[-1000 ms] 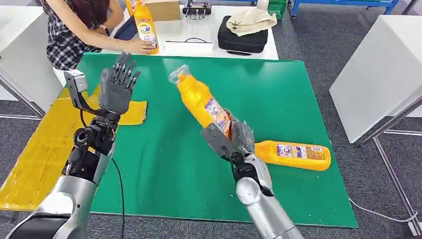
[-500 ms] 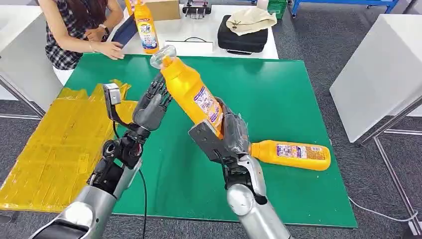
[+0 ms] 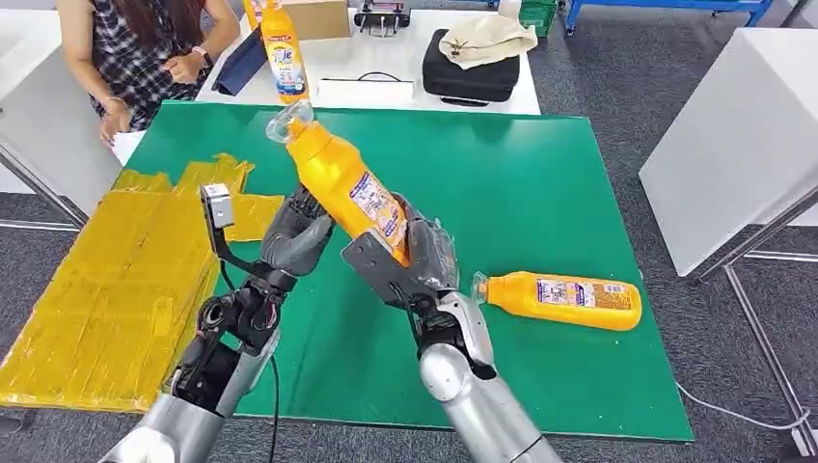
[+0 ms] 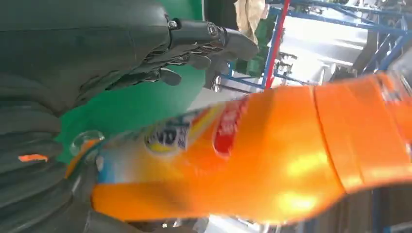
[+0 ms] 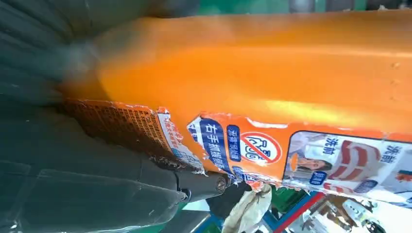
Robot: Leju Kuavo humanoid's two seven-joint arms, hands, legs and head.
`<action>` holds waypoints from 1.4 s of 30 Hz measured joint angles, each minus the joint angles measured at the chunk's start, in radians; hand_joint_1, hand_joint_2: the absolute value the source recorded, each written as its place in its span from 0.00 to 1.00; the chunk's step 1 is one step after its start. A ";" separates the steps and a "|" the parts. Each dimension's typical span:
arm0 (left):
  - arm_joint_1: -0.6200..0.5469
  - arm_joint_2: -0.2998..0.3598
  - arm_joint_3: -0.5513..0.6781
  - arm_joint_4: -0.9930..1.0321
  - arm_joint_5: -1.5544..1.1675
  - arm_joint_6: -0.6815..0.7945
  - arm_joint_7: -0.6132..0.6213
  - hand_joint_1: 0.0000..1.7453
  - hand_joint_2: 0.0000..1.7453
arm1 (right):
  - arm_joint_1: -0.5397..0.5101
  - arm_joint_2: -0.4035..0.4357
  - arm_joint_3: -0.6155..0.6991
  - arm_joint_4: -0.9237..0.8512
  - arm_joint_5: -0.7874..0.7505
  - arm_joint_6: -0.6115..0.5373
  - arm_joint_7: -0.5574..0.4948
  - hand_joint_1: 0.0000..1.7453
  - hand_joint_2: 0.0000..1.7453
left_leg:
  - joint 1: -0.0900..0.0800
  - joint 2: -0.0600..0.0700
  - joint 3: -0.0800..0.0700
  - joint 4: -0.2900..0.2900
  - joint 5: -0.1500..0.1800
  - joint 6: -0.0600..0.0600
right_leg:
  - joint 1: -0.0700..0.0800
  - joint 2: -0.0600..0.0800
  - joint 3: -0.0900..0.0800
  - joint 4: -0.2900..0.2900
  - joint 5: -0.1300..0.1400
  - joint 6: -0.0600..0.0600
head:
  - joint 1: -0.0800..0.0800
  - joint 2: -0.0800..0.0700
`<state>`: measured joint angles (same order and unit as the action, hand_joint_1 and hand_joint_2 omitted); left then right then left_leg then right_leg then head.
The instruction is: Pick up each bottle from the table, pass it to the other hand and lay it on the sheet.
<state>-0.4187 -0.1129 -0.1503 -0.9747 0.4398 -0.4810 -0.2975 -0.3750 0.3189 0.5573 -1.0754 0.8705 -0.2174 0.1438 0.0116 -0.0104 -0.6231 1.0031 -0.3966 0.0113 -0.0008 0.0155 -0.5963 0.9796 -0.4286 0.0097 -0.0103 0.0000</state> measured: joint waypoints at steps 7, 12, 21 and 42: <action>0.007 0.006 -0.005 -0.019 0.001 0.000 0.002 0.00 1.00 | -0.010 0.002 0.004 0.027 0.000 0.000 0.000 1.00 1.00 | 0.000 0.000 0.000 0.000 0.000 0.000 | 0.000 0.000 0.000 0.000 0.000 0.000 | 0.000 0.000; 0.010 0.009 -0.007 -0.023 0.002 0.004 0.002 0.00 1.00 | -0.011 0.004 0.004 0.038 -0.005 0.000 0.000 1.00 1.00 | 0.000 0.000 0.000 0.000 0.000 0.000 | 0.000 0.000 0.000 0.000 0.000 0.000 | 0.000 0.000; 0.046 0.027 -0.042 -0.069 0.047 0.013 0.005 0.00 1.00 | -0.056 0.010 0.004 0.105 -0.019 0.003 0.007 1.00 1.00 | 0.000 0.000 0.000 0.000 0.000 0.000 | 0.000 0.000 0.000 0.000 0.000 0.000 | 0.000 0.000; 0.034 0.053 -0.028 -0.036 -0.023 0.139 0.025 0.00 1.00 | -0.237 0.006 0.540 0.206 -0.139 0.060 0.345 1.00 1.00 | 0.000 0.002 -0.001 0.000 0.000 0.000 | 0.000 0.001 -0.003 0.001 0.000 0.000 | -0.002 0.000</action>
<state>-0.3847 -0.0599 -0.1785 -1.0109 0.4173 -0.3422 -0.2728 -0.6124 0.3254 1.0975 -0.8690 0.7313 -0.1575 0.4887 0.0114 -0.0085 -0.6242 1.0033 -0.3962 0.0108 -0.0011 0.0169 -0.5994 0.9804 -0.4286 0.0094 -0.0126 0.0000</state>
